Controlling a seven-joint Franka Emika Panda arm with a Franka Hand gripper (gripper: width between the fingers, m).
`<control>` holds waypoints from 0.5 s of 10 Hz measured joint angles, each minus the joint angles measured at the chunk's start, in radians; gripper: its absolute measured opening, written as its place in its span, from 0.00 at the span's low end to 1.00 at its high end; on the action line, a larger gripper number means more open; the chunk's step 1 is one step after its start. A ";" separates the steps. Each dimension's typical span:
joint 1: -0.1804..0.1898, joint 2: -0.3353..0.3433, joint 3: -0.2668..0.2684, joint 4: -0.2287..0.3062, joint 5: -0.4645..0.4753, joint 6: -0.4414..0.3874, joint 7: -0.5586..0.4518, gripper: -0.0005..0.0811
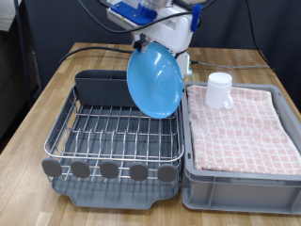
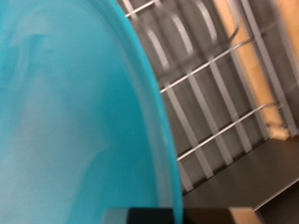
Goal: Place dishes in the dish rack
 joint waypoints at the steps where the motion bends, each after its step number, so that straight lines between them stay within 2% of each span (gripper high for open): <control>1: -0.008 0.000 -0.018 -0.011 -0.032 0.029 -0.057 0.03; 5: -0.046 -0.001 -0.096 -0.064 -0.138 0.207 -0.273 0.03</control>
